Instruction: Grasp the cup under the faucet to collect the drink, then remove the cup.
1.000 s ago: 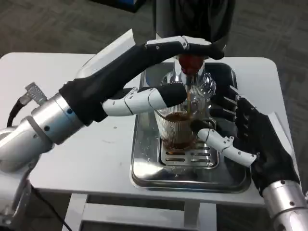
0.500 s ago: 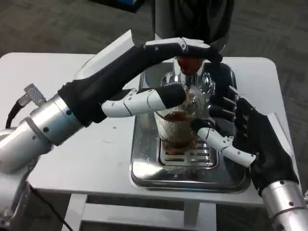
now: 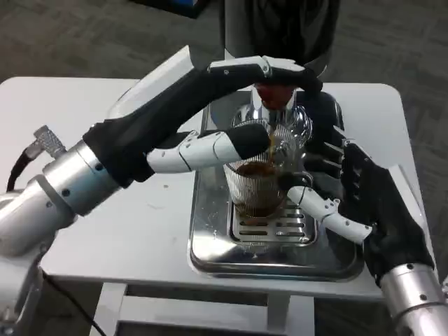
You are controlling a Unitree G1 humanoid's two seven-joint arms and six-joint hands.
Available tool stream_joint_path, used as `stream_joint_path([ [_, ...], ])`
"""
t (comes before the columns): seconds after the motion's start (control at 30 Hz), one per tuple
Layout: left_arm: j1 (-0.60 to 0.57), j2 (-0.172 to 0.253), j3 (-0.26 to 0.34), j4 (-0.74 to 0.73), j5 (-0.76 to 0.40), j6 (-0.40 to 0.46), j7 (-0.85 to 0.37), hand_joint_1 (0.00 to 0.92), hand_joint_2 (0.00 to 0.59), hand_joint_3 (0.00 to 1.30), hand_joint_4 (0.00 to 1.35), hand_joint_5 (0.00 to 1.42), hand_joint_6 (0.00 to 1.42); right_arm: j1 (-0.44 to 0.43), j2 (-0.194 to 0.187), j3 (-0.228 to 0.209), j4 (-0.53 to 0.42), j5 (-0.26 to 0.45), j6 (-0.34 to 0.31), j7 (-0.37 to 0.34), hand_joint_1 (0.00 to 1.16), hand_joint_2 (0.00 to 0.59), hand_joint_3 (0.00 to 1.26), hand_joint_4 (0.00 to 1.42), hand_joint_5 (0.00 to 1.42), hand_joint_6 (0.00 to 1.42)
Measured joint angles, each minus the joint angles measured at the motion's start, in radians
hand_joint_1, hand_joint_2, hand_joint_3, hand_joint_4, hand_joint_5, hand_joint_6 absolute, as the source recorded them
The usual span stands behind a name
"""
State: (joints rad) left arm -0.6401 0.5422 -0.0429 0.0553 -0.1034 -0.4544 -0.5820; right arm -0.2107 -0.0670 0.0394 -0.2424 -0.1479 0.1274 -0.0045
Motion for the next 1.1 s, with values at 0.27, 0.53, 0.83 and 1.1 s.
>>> stream_joint_path([
  [0.27,0.002,0.002,0.000,-0.009,0.000,0.010,0.001,0.000,0.104,0.39,0.23,0.26,0.14,0.001,0.001,0.003,0.000,0.000,0.000,0.000,0.73,0.183,0.18,0.24,0.29,0.33],
  [0.53,0.002,0.003,0.000,-0.013,0.000,0.015,0.002,0.000,0.104,0.39,0.23,0.26,0.14,0.005,0.006,0.007,-0.002,0.000,-0.001,0.000,0.73,0.183,0.18,0.24,0.29,0.32],
  [0.83,0.004,0.004,0.000,-0.016,0.000,0.018,0.003,0.000,0.104,0.39,0.23,0.26,0.14,0.010,0.013,0.014,-0.005,-0.001,-0.002,0.000,0.73,0.183,0.18,0.24,0.29,0.31],
  [1.1,0.019,0.003,0.009,-0.039,0.002,0.055,0.032,0.000,0.109,0.39,0.22,0.25,0.13,0.011,0.015,0.021,-0.005,-0.002,-0.003,0.000,0.73,0.183,0.18,0.24,0.29,0.31],
])
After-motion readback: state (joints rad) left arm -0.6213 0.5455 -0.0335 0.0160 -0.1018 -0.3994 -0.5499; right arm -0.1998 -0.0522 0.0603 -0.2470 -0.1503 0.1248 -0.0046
